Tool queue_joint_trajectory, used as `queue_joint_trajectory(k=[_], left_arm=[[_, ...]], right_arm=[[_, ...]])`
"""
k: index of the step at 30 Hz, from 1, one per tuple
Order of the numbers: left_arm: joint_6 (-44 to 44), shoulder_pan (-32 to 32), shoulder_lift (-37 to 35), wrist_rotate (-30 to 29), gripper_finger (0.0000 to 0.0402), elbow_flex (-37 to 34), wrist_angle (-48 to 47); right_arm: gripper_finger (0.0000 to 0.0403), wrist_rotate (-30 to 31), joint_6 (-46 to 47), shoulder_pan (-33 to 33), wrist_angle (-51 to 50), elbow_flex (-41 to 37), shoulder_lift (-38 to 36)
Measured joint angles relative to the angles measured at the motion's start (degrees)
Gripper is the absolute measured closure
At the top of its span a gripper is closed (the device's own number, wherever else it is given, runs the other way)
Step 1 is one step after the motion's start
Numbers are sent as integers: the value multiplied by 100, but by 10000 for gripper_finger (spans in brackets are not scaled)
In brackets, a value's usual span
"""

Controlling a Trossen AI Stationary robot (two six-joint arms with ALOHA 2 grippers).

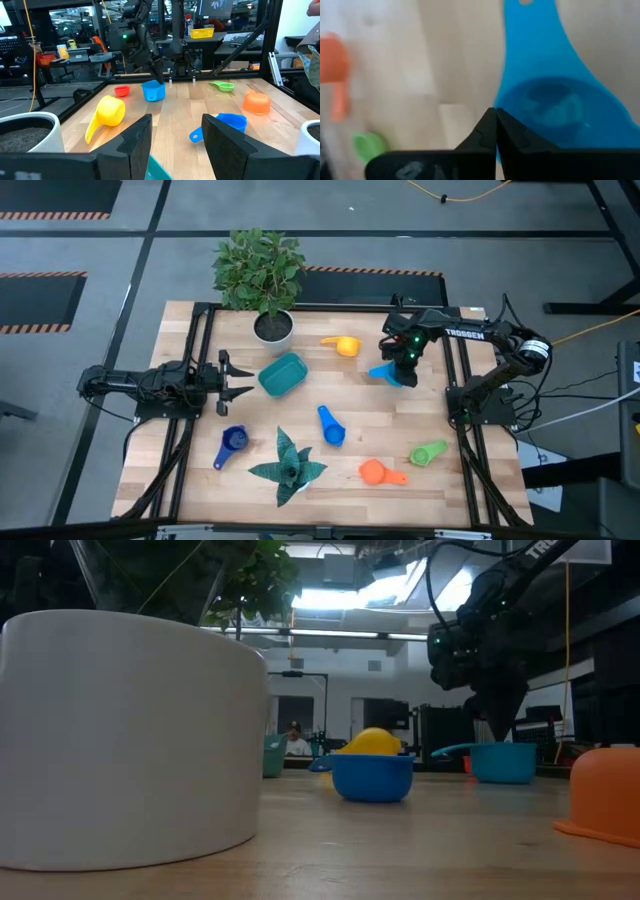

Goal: Nest measuring cups in basket
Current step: Prepare the yellow measuring cup

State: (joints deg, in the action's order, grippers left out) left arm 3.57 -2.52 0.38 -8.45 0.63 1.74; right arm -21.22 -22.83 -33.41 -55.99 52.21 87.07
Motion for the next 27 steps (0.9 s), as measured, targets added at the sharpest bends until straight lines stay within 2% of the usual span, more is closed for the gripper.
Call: queue_joint_trajectory(k=[3, 12, 21, 27], left_arm=[[0, -2, 2, -2, 235, 0, 0], [0, -2, 0, 0, 235, 2, 0], [0, -2, 0, 0, 235, 2, 0], [0, -1, 0, -2, 235, 2, 0]], right_arm=[[399, 374, 0, 30, 0, 0, 0], [400, 707, 77, 31, 382, 2, 0], [400, 722, 140, 71, 1013, 2, 0], [400, 656, 150, 296, 1009, 4, 0]])
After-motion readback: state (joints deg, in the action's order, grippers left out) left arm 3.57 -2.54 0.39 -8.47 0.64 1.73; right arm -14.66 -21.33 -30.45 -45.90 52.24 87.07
